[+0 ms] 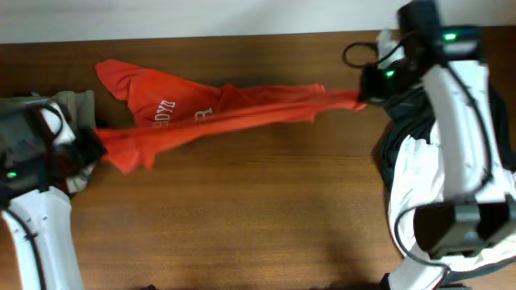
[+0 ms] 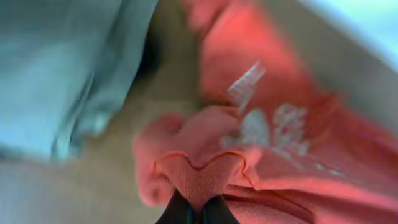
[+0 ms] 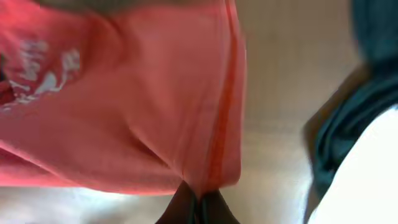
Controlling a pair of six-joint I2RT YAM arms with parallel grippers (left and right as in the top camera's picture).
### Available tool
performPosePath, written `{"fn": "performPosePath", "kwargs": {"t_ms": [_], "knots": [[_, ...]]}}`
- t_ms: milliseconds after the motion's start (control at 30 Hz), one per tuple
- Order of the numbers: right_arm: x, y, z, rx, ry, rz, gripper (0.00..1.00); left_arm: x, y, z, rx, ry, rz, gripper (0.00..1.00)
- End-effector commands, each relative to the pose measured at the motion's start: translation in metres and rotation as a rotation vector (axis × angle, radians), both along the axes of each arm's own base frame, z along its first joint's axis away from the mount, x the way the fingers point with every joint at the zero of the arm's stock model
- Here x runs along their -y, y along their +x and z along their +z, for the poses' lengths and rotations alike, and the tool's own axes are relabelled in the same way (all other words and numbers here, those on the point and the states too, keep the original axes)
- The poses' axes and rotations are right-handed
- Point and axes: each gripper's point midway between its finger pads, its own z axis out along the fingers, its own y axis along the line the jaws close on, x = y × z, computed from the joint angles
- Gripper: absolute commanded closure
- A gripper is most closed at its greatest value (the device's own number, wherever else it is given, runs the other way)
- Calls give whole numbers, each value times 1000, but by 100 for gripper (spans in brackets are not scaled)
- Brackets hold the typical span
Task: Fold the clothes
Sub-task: 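Lift the shirt with both grippers, shake it and lay it flat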
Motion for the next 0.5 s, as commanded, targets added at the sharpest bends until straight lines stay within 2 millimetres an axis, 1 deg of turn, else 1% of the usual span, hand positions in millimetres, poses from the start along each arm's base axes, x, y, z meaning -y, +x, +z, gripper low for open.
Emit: {"fn": "performPosePath", "kwargs": {"t_ms": [0, 33, 67, 100, 133, 167, 200, 233, 267, 300, 333, 367, 400, 433, 467], "knots": [[10, 2, 81, 248, -59, 15, 96, 21, 23, 116, 284, 28, -161, 100], [15, 1, 114, 355, -83, -4, 96, 20, 23, 146, 346, 62, -163, 100], [23, -5, 155, 486, -118, -32, 96, 22, 19, 200, 463, 125, -169, 100], [31, -12, 185, 584, -156, -65, 96, 25, 13, 232, 533, 162, -172, 100], [39, -23, 213, 675, -191, -102, 96, 28, 7, 256, 587, 191, -175, 100], [47, -34, 237, 753, -224, -141, 96, 31, -1, 277, 636, 219, -176, 100], [56, -50, 265, 848, -258, -190, 96, 35, -11, 300, 691, 251, -175, 100], [62, -58, 282, 907, -277, -223, 96, 37, -17, 311, 720, 266, -176, 99], [66, -62, 293, 949, -289, -248, 96, 38, -18, 314, 732, 273, -177, 99], [66, -59, 293, 947, -291, -249, 96, 37, -15, 312, 725, 269, -177, 100], [66, -54, 287, 927, -293, -246, 96, 35, -11, 309, 716, 261, -180, 100], [66, -45, 277, 894, -298, -238, 96, 32, -3, 302, 698, 250, -181, 100], [66, -31, 262, 847, -303, -230, 96, 30, 5, 296, 681, 238, -185, 100], [66, -15, 244, 792, -308, -220, 96, 30, 20, 283, 650, 215, -199, 100], [66, 7, 216, 711, -315, -206, 96, 33, 42, 264, 605, 195, -235, 100]]}}
